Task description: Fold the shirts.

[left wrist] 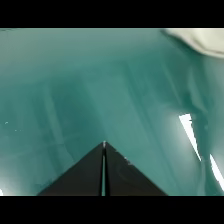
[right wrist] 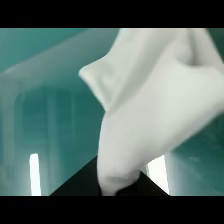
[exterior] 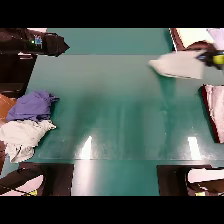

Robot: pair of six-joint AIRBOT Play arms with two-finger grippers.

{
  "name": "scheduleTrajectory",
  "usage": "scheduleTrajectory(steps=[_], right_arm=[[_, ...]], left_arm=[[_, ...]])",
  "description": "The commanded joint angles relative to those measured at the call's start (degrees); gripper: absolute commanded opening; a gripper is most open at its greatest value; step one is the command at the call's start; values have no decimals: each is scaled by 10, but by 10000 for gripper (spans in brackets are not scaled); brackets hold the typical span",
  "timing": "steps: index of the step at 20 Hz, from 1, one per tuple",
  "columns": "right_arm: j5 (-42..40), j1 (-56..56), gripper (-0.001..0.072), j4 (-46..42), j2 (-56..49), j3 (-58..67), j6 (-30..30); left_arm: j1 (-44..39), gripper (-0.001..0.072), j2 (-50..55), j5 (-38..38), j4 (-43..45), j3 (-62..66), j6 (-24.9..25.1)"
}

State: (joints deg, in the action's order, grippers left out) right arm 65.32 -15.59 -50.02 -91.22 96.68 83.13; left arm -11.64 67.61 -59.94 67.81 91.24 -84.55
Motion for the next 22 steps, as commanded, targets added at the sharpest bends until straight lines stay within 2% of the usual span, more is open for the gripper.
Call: scheduleTrajectory(steps=[1,6,10,17,20,22], right_arm=[[18,-138,18,-7,16,1,5],[9,-225,18,8,17,1,4],[-15,-244,17,110,39,1,-24],[-9,-256,18,108,121,1,-53],[36,-291,18,106,143,1,-54],[80,-312,17,61,157,1,-54]], left_arm=[[-10,24,0,6,-2,0,-10],[-10,24,0,6,-2,0,-10],[-10,24,0,-1,-2,0,-12],[-10,24,0,-10,-2,0,-10],[-10,24,0,-19,-1,0,-9],[-10,24,0,-24,-1,0,-5]])
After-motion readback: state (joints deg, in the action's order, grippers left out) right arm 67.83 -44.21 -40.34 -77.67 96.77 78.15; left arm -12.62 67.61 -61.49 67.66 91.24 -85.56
